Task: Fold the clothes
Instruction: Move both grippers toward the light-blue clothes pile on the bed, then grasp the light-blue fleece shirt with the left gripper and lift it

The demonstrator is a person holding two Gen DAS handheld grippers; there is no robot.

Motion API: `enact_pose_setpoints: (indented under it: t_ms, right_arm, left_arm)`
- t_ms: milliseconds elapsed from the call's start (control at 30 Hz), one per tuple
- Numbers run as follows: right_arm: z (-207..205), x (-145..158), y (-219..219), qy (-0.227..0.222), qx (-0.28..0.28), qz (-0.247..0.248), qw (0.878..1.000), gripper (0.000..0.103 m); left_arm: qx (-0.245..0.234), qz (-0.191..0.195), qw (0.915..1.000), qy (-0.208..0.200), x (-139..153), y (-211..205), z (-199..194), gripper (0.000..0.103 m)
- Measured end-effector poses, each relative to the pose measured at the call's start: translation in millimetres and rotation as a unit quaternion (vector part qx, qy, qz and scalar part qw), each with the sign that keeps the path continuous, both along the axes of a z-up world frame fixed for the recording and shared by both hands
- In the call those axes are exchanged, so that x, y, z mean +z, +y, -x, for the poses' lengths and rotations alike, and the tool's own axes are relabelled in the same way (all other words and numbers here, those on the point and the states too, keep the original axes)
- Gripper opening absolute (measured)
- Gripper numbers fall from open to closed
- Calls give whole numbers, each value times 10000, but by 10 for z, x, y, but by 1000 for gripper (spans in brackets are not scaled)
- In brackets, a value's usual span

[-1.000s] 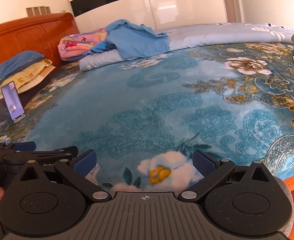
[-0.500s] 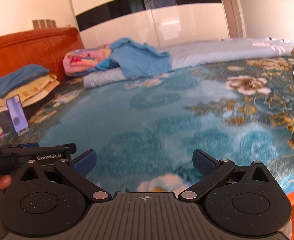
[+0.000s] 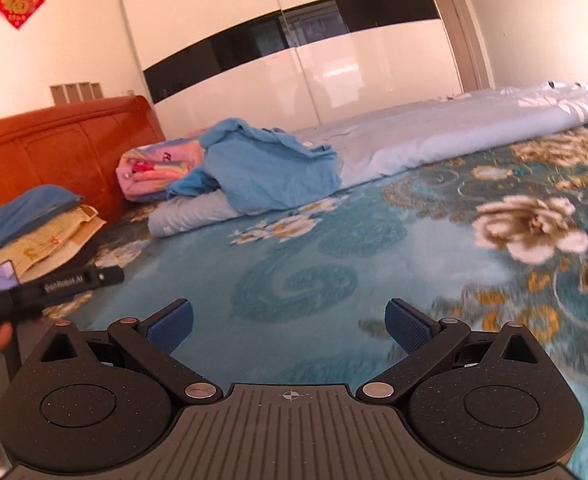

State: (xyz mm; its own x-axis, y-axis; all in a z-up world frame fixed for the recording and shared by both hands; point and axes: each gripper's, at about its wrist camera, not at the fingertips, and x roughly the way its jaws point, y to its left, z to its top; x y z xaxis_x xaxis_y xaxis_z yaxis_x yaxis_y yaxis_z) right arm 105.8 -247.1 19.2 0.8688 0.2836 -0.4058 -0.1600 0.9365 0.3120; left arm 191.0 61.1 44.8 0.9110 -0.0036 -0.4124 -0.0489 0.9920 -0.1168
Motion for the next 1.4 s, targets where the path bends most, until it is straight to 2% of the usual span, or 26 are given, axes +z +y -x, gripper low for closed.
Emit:
enact_pose_setpoints:
  t_ms: [33,133,267,333,400,533,600,667,733,800,833,900,933,967,1067,1133,1233,1333,1400]
  right_arm:
    - [-73,-14,-17,-31,-35,65,10000,103]
    - [-303,-82,-46,48,-97,230,9997,103]
    - [-456,-145,-189,29,-246,149,9996,103]
    - [-531,-158,-240,44,-263,125,9996,103]
    - [-587,-195,-276,161,-261,194,9993,103]
    - [-679,-322,-388,510,-332,120,9981,103]
    - [-717,-383,-468,654,-425,-34,9969,103]
    - [-746,-451,-539,808,-538,-145,9952,103]
    - [-782,-507,-587,964,-584,-220,9934,103]
    - [-793,-509,-603,901,-545,-236,9942,103]
    - [-802,-510,-601,900,-530,-216,9943,103]
    - [-824,-524,-604,883,-526,-252,9944,103]
    - [-825,-531,-614,875,-537,-302,9943,103]
    - [-818,-532,-627,859,-543,-363,9942,103]
    - [-806,-541,-677,833,-571,-547,9934,100]
    - [-795,-541,-696,811,-581,-608,9932,100]
    - [-774,-512,-695,792,-619,-604,9931,100]
    - [-716,-454,-717,717,-712,-629,9929,100]
    - [-657,-402,-746,650,-800,-634,9927,100]
  left_arm:
    - [17,-6,10000,23,3,9,-137,102]
    - [-102,-381,9992,-3,14,-43,-624,102]
    - [-307,-190,9993,-28,85,-111,-1353,102]
    - [-79,-235,9997,16,106,-171,-1724,102]
    - [183,-448,9988,42,98,-255,-2095,100]
    - [293,-378,9987,150,48,-285,-2724,97]
    - [294,-287,9989,204,5,-280,-2975,91]
    - [301,-39,9990,330,-48,-259,-3170,85]
    - [271,275,9986,375,-89,-246,-3320,83]
    - [261,413,9979,419,-105,-267,-3443,61]
    - [261,467,9976,443,-104,-281,-3496,43]
    - [250,622,9968,445,-91,-301,-3571,27]
    - [207,665,9967,407,-73,-328,-3571,14]
    - [183,557,9977,348,-51,-374,-3570,9]
    - [26,256,9994,215,-19,-497,-3600,6]
    - [63,131,9990,433,-55,-522,-3700,4]
    - [47,417,9987,290,-1,-498,-3595,1]
    - [-391,315,9987,20,167,-604,-3385,1]
    - [-685,487,9963,-164,331,-623,-3198,1]
